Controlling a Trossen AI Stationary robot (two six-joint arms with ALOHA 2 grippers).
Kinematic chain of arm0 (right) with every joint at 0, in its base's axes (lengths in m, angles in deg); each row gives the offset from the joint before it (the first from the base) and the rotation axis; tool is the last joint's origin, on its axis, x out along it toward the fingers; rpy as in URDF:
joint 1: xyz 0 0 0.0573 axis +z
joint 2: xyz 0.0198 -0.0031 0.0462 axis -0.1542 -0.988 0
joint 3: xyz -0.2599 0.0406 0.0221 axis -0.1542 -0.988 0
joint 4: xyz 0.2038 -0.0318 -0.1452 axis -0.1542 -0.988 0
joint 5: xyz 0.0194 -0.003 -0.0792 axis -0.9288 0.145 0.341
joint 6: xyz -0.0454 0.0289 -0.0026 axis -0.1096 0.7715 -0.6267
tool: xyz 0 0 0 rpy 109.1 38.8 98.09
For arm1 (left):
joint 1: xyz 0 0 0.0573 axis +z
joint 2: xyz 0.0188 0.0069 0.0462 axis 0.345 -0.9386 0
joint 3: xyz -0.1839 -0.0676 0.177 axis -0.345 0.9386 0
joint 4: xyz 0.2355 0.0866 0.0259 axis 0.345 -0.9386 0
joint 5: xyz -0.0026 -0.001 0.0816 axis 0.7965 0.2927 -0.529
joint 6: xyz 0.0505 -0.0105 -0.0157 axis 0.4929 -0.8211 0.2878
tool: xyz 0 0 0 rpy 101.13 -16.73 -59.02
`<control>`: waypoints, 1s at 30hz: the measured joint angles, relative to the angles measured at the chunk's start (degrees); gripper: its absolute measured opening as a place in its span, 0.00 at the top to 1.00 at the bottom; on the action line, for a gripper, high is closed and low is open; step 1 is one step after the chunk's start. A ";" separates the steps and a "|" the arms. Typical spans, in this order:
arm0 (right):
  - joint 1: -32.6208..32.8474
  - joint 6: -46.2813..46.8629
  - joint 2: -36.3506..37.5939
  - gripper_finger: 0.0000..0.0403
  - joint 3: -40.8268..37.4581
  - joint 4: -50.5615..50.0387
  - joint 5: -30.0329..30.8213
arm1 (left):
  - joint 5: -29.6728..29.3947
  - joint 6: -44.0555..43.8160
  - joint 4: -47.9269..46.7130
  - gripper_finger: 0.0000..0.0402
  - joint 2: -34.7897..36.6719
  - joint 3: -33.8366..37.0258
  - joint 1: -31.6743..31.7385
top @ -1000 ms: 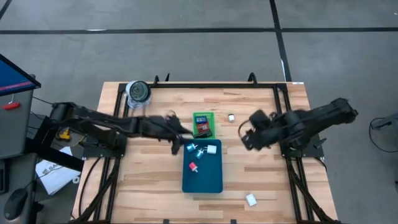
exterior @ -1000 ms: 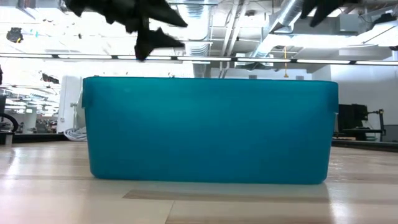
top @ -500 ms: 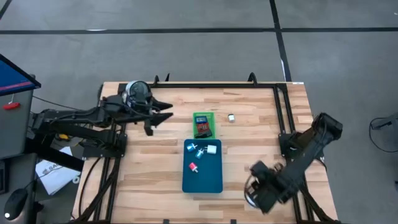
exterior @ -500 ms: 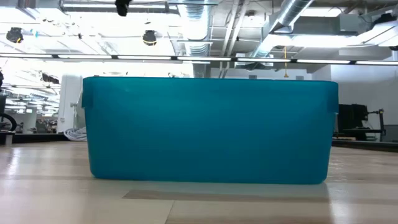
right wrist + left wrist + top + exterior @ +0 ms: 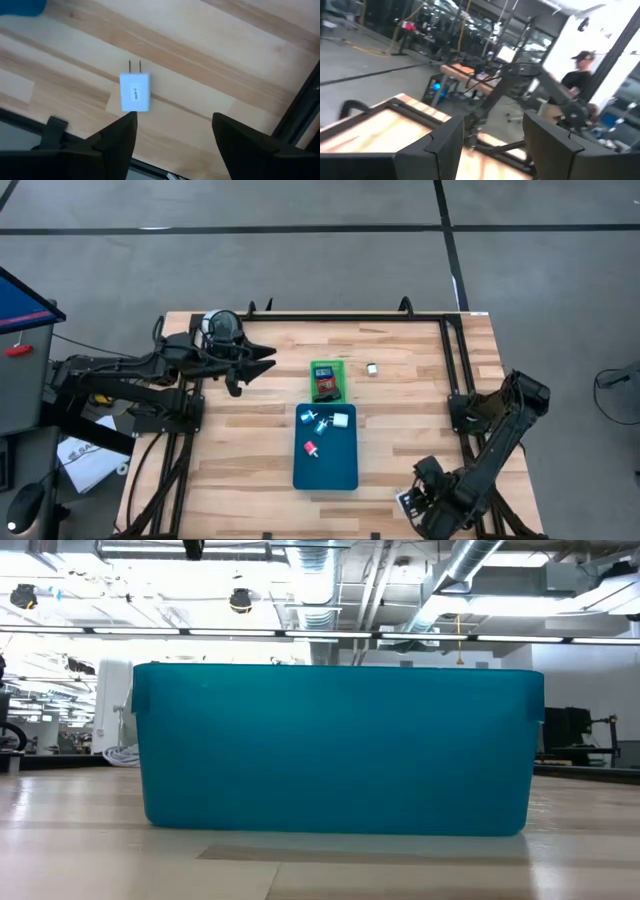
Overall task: Pick & Place Office items
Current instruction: Put the bottom white charger adapter into the blue bin
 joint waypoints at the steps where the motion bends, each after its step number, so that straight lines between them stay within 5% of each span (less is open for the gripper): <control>1: 0.56 -0.14 -0.03 0.37 0.00 0.10 0.62 | 0.02 -0.95 1.04 0.50 -0.38 0.00 -0.62; 16: -0.32 -6.34 -15.54 0.35 0.00 14.36 1.69 | -7.04 -1.01 11.67 0.50 -1.64 0.00 -12.70; 30: -2.72 -12.62 -18.99 0.35 0.07 14.99 2.66 | -8.51 -1.90 12.94 0.50 -1.66 0.00 -15.90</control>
